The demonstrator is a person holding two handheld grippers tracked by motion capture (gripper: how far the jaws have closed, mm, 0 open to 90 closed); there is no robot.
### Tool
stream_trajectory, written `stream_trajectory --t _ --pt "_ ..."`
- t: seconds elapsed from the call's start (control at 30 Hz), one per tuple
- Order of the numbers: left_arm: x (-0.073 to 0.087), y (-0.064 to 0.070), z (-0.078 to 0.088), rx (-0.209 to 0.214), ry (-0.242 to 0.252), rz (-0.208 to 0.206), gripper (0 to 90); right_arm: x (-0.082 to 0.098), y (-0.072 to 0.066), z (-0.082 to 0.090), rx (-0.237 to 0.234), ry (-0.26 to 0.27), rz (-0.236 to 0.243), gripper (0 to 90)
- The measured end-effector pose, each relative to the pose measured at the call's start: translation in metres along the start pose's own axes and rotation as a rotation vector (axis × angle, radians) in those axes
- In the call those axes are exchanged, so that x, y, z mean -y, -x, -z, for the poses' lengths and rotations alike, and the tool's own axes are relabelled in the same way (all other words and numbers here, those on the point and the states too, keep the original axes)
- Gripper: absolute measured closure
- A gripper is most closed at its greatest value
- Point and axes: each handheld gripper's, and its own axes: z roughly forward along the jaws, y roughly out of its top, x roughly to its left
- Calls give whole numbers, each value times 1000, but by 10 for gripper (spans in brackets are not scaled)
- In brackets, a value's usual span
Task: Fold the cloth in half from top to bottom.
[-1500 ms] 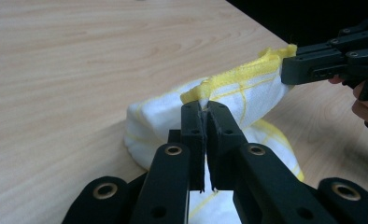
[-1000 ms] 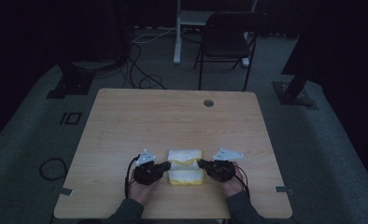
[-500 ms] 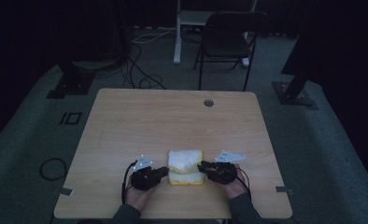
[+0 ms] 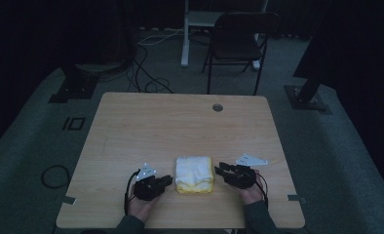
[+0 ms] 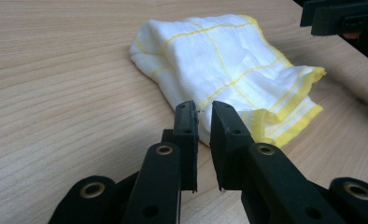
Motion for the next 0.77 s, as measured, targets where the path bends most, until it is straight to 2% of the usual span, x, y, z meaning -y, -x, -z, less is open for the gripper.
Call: stream_trajectory --t 0.13,0.2,0.3,0.43,0.57,0.77 --pt "-1 -1 0 -16 -1 -18 808 2 12 2 63 -7 -8 634" --pt "-2 -3 0 -27 -1 -22 804 3 18 3 112 -17 1 619" --pt "-3 -5 1 -47 1 -30 796 5 29 4 150 -20 -26 598" --pt "-5 -7 2 -70 8 -32 785 6 39 4 224 -49 -32 582" --pt "-6 -11 3 -96 10 -33 775 7 44 5 255 -59 -43 574" --pt "-8 -16 6 -109 17 -27 772 8 49 5 274 -67 -54 571"
